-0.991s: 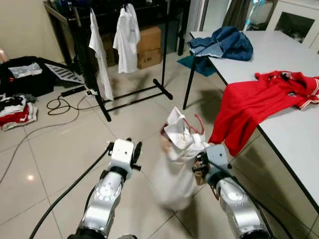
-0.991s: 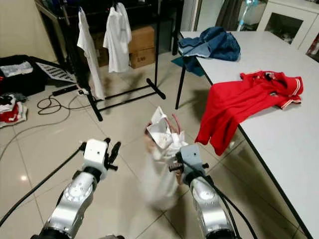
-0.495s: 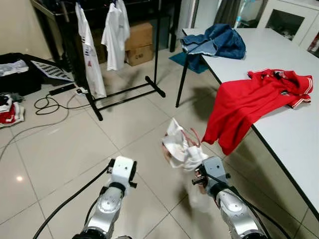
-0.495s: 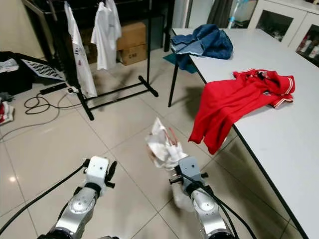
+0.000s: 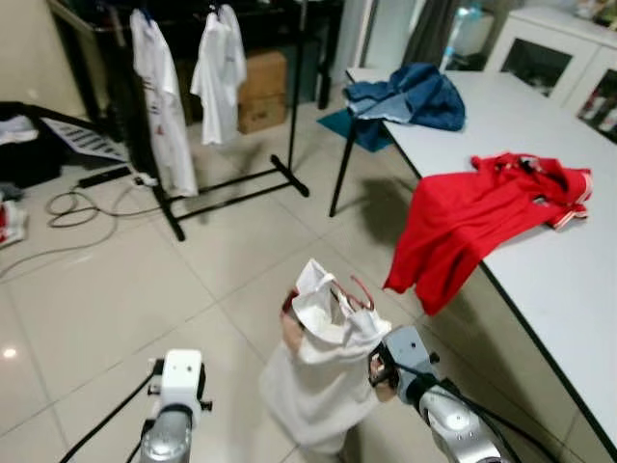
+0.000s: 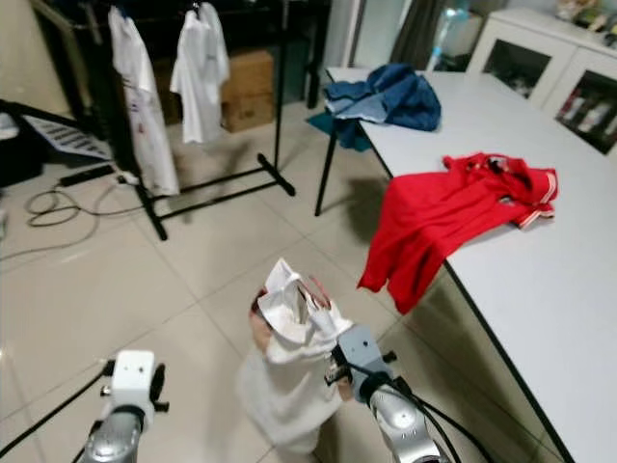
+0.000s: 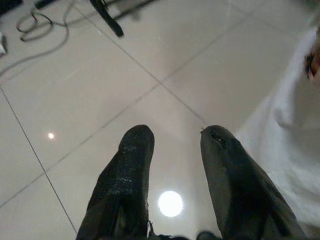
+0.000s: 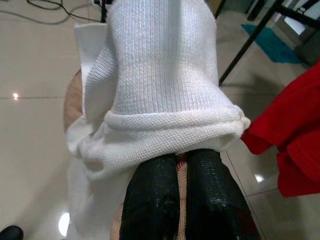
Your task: Hang hanger
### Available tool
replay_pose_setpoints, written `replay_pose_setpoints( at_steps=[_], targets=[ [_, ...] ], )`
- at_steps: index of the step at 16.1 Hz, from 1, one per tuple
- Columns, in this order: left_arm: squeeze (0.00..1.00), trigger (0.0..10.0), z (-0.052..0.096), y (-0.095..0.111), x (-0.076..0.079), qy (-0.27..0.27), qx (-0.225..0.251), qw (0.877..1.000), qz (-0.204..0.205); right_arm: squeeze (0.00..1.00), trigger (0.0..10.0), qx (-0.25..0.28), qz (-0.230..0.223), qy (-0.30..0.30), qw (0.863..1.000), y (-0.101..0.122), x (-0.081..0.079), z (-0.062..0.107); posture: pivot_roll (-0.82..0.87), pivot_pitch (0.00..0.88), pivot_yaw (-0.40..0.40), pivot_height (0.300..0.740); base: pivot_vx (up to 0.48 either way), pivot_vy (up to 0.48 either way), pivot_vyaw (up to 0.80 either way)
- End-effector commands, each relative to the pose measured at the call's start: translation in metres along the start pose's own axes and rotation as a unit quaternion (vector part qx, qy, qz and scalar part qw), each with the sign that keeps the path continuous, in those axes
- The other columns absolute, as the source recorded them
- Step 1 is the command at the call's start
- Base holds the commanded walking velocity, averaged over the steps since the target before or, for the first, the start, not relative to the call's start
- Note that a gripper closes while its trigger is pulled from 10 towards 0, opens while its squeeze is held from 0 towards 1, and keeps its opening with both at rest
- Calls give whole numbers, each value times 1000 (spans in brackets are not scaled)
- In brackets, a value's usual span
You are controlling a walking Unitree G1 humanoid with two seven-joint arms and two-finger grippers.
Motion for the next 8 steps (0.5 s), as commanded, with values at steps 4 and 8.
replay_pose_setpoints(
  at_steps=[4, 8],
  targets=[
    [0, 10000, 0, 1, 11, -18, 6, 1000, -14, 0, 10000, 17, 7, -4, 1000, 5, 5, -1, 123, 65, -65, 740, 464, 0, 0],
    [0, 10000, -4, 13, 22, -43, 27, 998, -29, 0, 10000, 24, 4, -9, 1000, 6, 6, -1, 111, 60, -51, 740, 465, 0, 0]
  ],
)
Point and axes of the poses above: a point about 5 cm out from each wrist's last joint towards the gripper, its own z axis pointing back from the gripper into the wrist, its own y axis along the axis of the wrist's last joint, x = y × z, the point moved 4 cm from there along -z, pointing out of the wrist towards the gripper, and after that the axes turned 7 degrees about z, right-handed, at the moved point
